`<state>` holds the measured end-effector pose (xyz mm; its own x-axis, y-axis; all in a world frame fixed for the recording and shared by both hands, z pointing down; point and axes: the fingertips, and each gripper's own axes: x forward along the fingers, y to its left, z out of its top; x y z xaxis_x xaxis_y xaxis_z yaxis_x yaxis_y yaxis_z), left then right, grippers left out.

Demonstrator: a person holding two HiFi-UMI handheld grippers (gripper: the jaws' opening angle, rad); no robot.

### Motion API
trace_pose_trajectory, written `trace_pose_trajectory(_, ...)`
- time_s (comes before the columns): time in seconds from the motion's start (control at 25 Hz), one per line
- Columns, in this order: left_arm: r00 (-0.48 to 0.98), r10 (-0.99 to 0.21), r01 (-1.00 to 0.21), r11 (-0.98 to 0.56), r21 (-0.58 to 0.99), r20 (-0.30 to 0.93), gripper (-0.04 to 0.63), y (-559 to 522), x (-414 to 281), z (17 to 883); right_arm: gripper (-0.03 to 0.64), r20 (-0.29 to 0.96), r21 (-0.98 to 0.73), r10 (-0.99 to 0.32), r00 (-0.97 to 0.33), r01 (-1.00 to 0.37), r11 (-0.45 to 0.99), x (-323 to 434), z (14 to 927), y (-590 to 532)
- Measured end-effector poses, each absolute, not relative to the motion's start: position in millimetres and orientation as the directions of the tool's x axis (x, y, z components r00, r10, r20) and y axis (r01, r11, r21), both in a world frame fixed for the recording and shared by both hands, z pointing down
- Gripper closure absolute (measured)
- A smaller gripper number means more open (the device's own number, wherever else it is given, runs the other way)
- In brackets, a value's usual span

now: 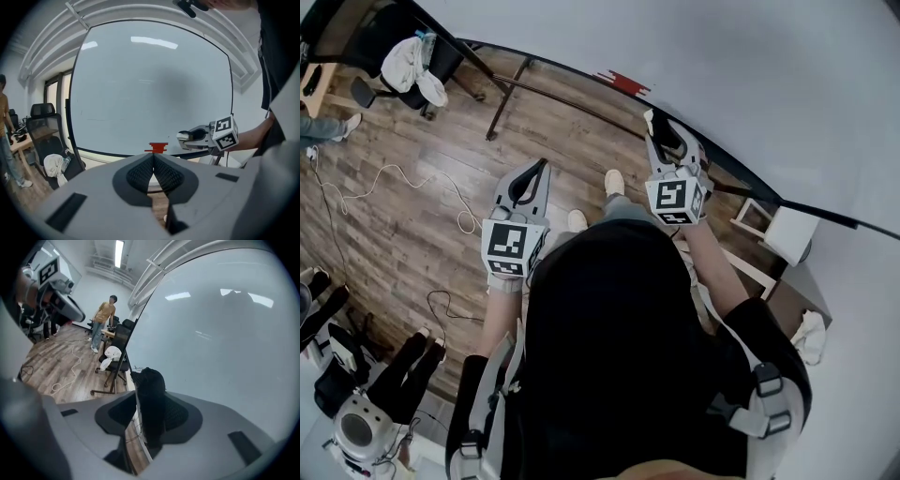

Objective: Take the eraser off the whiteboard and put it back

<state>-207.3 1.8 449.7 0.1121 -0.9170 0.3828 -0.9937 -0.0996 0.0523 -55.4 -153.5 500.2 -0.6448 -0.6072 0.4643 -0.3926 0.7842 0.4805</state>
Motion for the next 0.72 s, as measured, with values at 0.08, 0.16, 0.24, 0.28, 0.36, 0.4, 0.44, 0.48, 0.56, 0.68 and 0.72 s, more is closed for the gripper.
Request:
trace_pose_trajectory(0.08,0.094,-0.923,-0.995,-0.08,0.053,0.372,0.586,3,-213,448,0.446,0.443,0.431,-0.57,-0.692,-0.393,0.812,-70,486,-147)
trace_pose_trajectory(0.16,0.079,-0.932,-0.997,-0.065,0.05,0.353,0.586,4,-217,443,0.446,0.421,0.378,-0.529,-0.737,-0.388,0.841,-85,471,-140)
trace_pose_trajectory(0.24,0.06,-0.936,-0.998,-0.046,0.05,0.346,0.586,7,-223,439,0.447,0.397,0.327,-0.489,-0.776,-0.378,0.866,-97,456,-132)
trace_pose_trajectory(0.28,0.051,-0.937,-0.998,-0.036,0.05,0.346,0.586,9,-225,439,0.448,0.386,0.303,-0.471,-0.793,-0.373,0.877,-102,450,-127)
trace_pose_trajectory(0.36,0.036,-0.939,-0.999,-0.02,0.05,0.342,0.586,13,-229,437,0.448,0.363,0.255,-0.433,-0.825,-0.359,0.898,-111,437,-118)
trace_pose_trajectory(0.4,0.029,-0.943,-0.999,-0.013,0.049,0.332,0.586,13,-231,435,0.448,0.352,0.233,-0.414,-0.839,-0.35,0.907,-115,431,-114)
trace_pose_trajectory(0.44,0.022,-0.947,-0.999,-0.007,0.049,0.322,0.586,13,-233,432,0.448,0.341,0.212,-0.395,-0.853,-0.34,0.916,-119,426,-110)
trace_pose_trajectory(0.48,0.016,-0.949,-0.999,0.0,0.051,0.315,0.586,13,-235,429,0.448,0.331,0.193,-0.377,-0.865,-0.329,0.924,-123,421,-107)
trace_pose_trajectory(0.56,0.002,-0.951,-0.999,0.014,0.052,0.308,0.586,15,-239,426,0.448,0.31,0.156,-0.344,-0.886,-0.309,0.938,-130,411,-98)
trace_pose_trajectory(0.68,-0.017,-0.956,-0.998,0.033,0.05,0.294,0.586,20,-243,421,0.448,0.279,0.113,-0.297,-0.913,-0.276,0.955,-138,398,-85)
trace_pose_trajectory(0.72,-0.022,-0.956,-0.998,0.038,0.05,0.291,0.586,22,-245,421,0.448,0.268,0.098,-0.283,-0.921,-0.266,0.959,-140,394,-81)
